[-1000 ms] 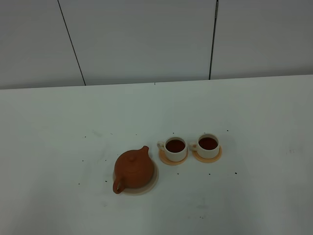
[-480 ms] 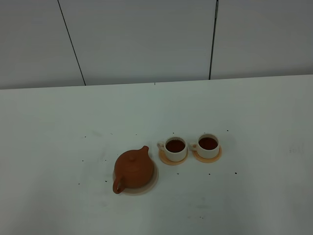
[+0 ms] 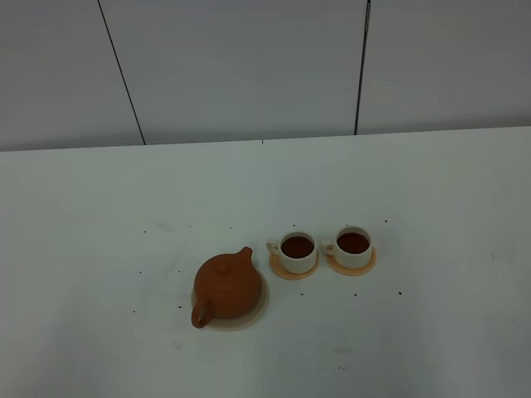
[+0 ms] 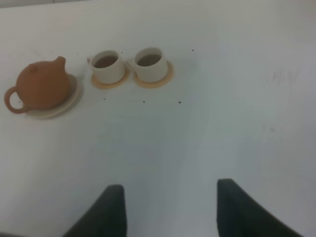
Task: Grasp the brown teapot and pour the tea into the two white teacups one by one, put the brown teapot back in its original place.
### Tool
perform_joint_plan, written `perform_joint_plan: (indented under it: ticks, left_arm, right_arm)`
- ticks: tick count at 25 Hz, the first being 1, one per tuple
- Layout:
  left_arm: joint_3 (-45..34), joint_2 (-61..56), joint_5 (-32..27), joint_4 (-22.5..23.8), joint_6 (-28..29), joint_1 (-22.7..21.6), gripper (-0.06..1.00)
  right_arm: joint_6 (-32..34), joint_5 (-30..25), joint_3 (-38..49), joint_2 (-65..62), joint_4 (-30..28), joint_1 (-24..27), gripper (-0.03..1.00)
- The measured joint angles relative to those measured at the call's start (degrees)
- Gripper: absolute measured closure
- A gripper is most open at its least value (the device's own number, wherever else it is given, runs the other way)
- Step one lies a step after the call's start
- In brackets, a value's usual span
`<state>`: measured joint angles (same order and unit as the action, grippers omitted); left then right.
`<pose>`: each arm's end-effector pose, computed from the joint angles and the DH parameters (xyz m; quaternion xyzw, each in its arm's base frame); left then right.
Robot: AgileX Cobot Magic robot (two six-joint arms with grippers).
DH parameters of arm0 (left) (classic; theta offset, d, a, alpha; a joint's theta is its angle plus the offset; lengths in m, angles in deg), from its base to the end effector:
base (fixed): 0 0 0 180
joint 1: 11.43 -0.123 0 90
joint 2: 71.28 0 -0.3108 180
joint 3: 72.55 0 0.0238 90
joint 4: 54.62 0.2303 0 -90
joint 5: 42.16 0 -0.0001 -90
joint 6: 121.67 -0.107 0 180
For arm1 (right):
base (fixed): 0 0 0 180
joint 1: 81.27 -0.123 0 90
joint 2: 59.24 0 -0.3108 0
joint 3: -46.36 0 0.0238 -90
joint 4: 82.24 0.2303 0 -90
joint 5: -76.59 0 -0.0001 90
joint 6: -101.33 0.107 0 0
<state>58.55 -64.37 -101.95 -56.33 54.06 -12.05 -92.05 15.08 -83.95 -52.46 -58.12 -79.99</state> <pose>-0.0350 -0.0031 0.2632 0.0275 0.8457 0.0078 0.5330 -0.0390 0.0393 0.2633 -0.0975 0.8325 0.1427 0.5263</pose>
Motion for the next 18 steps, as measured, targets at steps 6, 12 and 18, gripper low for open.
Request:
perform_joint_plan:
  ticks: [6, 12, 18]
  left_arm:
    - [0.0, 0.0, 0.0, 0.0, 0.2, 0.0, 0.52]
    - [0.0, 0.0, 0.0, 0.0, 0.1, 0.0, 0.52]
    - [0.0, 0.0, 0.0, 0.0, 0.1, 0.0, 0.52]
  right_arm:
    - [0.0, 0.0, 0.0, 0.0, 0.0, 0.0, 0.56]
    - [0.0, 0.0, 0.0, 0.0, 0.0, 0.0, 0.56]
    - [-0.1, 0.0, 0.0, 0.0, 0.0, 0.0, 0.56]
